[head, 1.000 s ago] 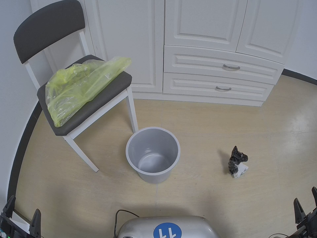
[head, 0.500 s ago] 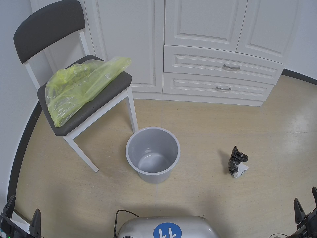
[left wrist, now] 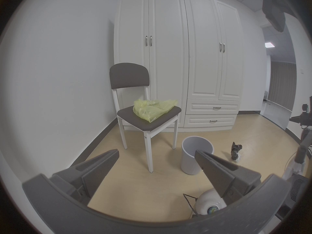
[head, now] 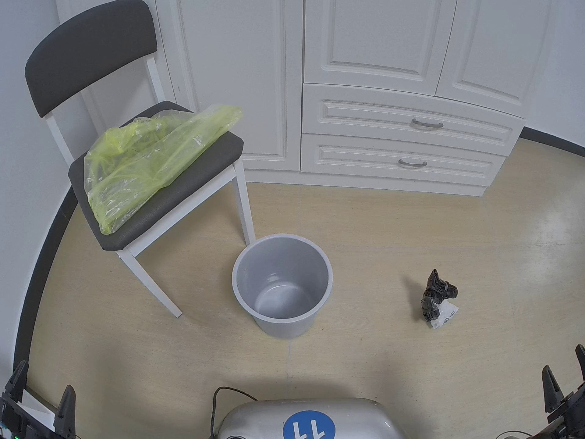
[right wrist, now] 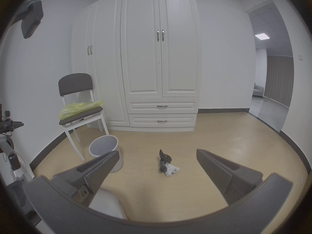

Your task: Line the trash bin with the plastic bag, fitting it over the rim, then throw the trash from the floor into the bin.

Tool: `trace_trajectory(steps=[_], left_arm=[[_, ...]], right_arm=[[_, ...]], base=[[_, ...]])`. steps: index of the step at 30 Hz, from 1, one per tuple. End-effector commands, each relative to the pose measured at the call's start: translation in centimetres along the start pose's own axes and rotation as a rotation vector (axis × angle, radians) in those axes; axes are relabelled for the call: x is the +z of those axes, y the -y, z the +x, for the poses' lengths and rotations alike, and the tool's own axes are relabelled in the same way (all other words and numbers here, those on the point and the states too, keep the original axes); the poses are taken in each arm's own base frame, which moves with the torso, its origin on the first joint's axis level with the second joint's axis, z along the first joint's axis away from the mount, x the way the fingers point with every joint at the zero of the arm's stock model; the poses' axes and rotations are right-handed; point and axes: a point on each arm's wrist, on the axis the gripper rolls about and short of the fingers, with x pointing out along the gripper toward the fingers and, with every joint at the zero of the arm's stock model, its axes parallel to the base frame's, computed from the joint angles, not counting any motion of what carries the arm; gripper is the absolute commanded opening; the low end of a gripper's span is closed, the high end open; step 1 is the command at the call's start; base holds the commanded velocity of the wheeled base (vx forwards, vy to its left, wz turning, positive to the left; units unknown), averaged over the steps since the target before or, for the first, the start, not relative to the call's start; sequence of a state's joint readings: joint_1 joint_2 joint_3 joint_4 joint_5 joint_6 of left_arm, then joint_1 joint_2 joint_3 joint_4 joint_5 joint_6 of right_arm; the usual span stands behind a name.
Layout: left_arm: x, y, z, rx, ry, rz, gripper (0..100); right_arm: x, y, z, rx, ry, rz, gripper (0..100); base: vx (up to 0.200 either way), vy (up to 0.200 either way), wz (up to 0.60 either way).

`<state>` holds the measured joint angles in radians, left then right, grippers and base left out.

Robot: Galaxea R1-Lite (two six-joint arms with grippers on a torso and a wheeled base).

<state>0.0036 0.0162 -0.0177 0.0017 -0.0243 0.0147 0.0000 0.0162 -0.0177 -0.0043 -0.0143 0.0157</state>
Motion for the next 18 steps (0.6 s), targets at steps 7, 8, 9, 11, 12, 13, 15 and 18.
trace_trajectory(steps=[7, 8, 9, 11, 12, 13, 15, 18], left_arm=[[-0.46, 0.04, 0.01, -0.014, 0.005, 0.031, 100], [-0.45, 0.06, 0.01, -0.027, 0.007, 0.050, 100], [-0.45, 0.06, 0.01, -0.030, 0.008, 0.053, 100], [-0.45, 0.07, 0.01, -0.028, 0.008, 0.055, 100], [-0.45, 0.06, 0.01, -0.030, 0.008, 0.055, 100], [-0.45, 0.07, 0.01, -0.028, 0.008, 0.055, 100], [-0.45, 0.07, 0.01, -0.028, 0.008, 0.053, 100], [-0.45, 0.07, 0.01, -0.028, 0.007, 0.047, 100]], right_arm=[[-0.50, -0.05, 0.02, 0.020, -0.001, -0.059, 100], [-0.50, -0.05, 0.02, 0.020, -0.001, -0.063, 100], [-0.51, -0.05, 0.00, 0.022, 0.001, -0.066, 100], [-0.51, -0.04, 0.00, 0.023, 0.001, -0.072, 100], [-0.51, -0.05, 0.00, 0.022, 0.001, -0.073, 100], [-0.50, -0.05, 0.02, 0.022, -0.001, -0.073, 100], [-0.51, -0.05, 0.00, 0.022, 0.001, -0.069, 100], [-0.48, -0.05, 0.00, 0.022, 0.004, -0.060, 100]], base=[[0.000, 0.000, 0.00], [0.000, 0.000, 0.00], [0.000, 0.000, 0.00], [0.000, 0.000, 0.00], [0.000, 0.000, 0.00], [0.000, 0.000, 0.00], [0.000, 0.000, 0.00], [0.000, 0.000, 0.00]])
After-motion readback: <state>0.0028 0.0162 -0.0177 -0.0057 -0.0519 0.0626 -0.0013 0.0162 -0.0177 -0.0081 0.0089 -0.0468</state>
